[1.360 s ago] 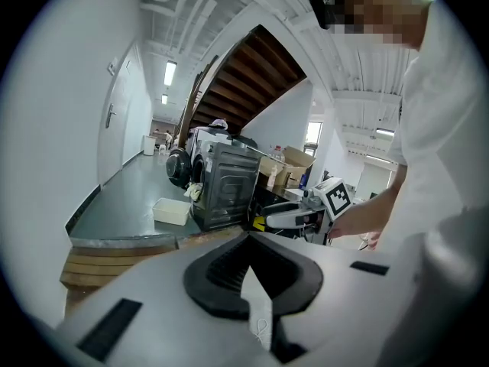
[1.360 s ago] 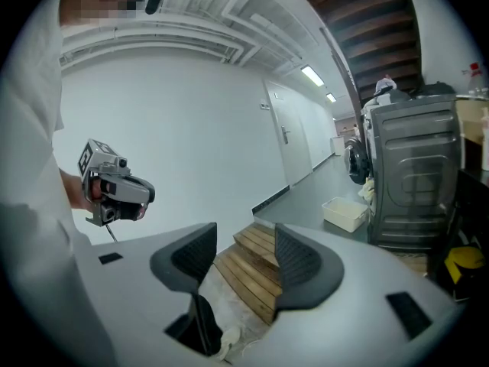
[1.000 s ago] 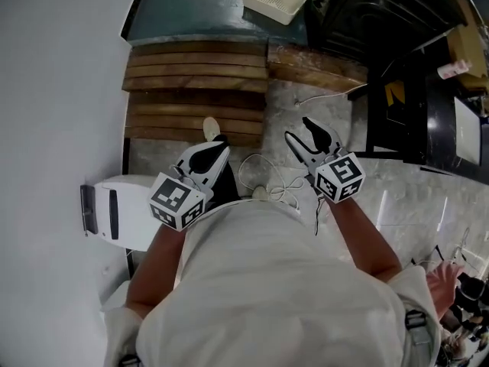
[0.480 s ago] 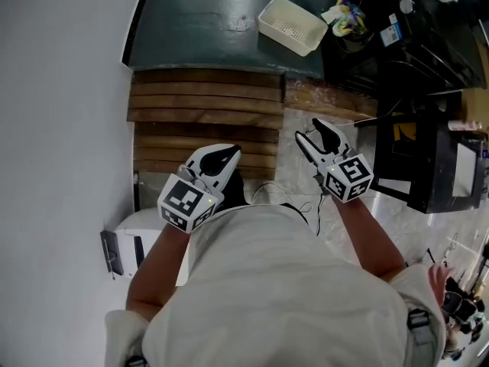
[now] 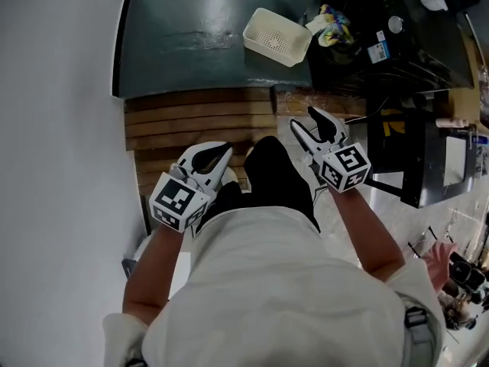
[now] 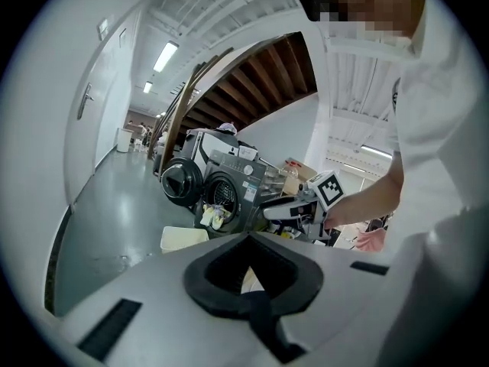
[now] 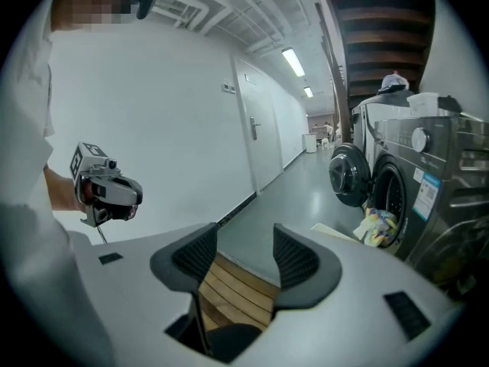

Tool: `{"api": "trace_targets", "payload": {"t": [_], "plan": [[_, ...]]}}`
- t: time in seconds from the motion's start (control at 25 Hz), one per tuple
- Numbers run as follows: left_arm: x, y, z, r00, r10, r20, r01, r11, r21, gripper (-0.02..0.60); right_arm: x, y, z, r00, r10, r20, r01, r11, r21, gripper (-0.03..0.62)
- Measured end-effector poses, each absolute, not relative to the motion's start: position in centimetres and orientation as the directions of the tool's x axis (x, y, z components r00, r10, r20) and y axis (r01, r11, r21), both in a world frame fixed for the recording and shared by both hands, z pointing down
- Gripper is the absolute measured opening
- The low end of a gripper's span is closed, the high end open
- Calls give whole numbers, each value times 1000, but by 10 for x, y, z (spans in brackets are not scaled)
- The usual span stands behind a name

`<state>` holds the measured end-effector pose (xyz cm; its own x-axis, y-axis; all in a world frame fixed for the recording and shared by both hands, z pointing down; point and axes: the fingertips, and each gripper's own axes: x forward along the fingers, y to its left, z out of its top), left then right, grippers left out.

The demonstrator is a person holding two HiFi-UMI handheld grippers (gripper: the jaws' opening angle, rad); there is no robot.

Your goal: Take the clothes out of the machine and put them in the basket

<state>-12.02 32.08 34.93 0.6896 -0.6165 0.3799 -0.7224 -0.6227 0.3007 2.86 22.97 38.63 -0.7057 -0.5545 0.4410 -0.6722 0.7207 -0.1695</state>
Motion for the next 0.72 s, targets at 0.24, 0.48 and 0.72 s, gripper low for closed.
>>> {"api": "trace_targets", "payload": {"t": [0.24, 0.48, 0.72], "plan": [[-110, 244, 352, 730, -559, 394, -678, -664, 314, -3, 48, 142, 398, -644, -629, 435, -748, 636, -189, 221], [-77, 134, 357, 777, -472, 417, -612, -721, 325, -4, 77, 20, 423, -575, -678, 458, -812, 542, -216, 222], [-26, 36, 348, 827, -346, 443, -504, -804, 314, -4, 109, -96, 454, -506, -707, 494, -863, 416, -287, 222]]}}
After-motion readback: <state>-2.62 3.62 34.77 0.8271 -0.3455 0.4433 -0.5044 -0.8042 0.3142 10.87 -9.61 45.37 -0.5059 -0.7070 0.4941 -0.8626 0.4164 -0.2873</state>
